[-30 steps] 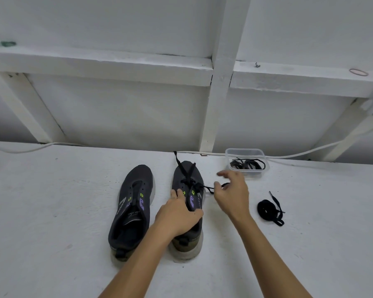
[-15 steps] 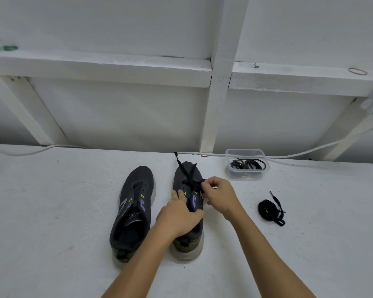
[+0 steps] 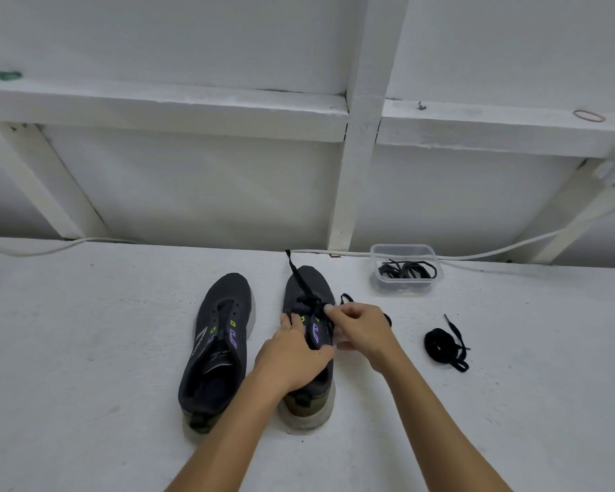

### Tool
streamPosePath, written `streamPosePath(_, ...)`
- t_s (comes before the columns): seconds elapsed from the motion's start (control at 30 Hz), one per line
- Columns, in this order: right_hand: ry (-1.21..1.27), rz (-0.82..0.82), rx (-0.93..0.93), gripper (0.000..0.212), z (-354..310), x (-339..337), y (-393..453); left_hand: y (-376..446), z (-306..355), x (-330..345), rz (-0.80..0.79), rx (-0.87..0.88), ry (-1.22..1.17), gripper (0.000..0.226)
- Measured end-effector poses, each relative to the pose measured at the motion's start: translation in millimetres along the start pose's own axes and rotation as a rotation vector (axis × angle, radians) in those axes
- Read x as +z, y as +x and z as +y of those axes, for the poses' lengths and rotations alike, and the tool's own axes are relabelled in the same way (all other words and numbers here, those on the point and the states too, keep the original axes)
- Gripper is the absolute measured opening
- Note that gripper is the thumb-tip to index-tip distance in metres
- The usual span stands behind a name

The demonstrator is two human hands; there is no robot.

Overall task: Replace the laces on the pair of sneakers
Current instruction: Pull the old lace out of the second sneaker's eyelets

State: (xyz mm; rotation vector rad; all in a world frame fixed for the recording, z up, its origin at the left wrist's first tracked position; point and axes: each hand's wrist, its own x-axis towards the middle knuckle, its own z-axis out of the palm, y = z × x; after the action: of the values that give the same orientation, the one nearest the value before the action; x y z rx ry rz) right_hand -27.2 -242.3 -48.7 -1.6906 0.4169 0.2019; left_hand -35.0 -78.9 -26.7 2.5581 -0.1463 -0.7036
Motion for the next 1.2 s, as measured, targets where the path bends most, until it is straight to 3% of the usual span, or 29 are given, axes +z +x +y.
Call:
streamPosePath(0.13, -0.13, 0.075, -0.17, 0.005, 1, 8, 4, -1, 0, -1, 0.0, 0.001, 0.002, 0.094)
streamPosePath(0.23, -0.299, 0.128, -0.232, 0.014, 2, 8, 8, -2, 2, -1, -0.009, -0.005, 0.002, 0.093)
streamPosePath(0.37, -0.082, 0.349, -0.241, 0.017, -2, -2, 9, -1, 3, -3, -0.019, -0.007, 0.002, 0.093)
streamPosePath(0.47, -0.053, 0.412, -0.224, 0.016, 2, -7, 9, -1, 3, -2, -0.013, 0.007, 0.003, 0.092)
streamPosePath(0.6, -0.299, 0.397, -0.298, 0.009, 9, -4, 5, 2, -2, -10, 0.057, -0.017, -0.128, 0.089)
streamPosePath(0.73, -0.45, 0.36, -0.41, 0.017, 11, -5, -1, 14, -3, -25, 0.364, 0.117, -0.217, 0.028)
streamPosePath(0.97, -0.624, 0.162, -0.474, 0.021, 5, -3, 0, 36, -3, -26, 0.271, 0.146, -0.234, 0.019)
streamPosePath(1.1, -0.619, 0.151, -0.477, 0.025, -1, 0, 4, 43, 1, -28, 0.269, 0.15, -0.23, 0.017)
streamPosePath(1.2, -0.668, 0.142, -0.429, 0.015, -3, 2, 10, 43, 1, -25, 0.287, 0.151, -0.255, 0.01)
